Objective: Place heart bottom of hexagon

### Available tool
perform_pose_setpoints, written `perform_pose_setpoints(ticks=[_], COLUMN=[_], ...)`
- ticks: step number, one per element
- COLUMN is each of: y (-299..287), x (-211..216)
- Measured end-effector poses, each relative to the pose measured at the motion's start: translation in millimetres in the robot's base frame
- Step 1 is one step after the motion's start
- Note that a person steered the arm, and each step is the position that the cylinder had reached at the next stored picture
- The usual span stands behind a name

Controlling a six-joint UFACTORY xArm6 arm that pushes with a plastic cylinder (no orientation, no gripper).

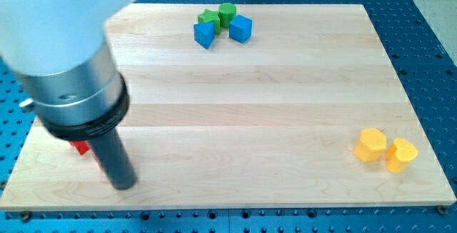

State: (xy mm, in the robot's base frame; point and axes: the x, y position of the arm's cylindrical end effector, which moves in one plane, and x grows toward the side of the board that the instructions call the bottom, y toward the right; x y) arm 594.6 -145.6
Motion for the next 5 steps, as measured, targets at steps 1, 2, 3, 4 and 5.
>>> perform_pose_setpoints(ticks=[1,2,3,4,5], y=[19.9,-7.7,-49.5,35.5,122.7], x=[-4.3,-28.3,-18.4,-17.1,-81.9])
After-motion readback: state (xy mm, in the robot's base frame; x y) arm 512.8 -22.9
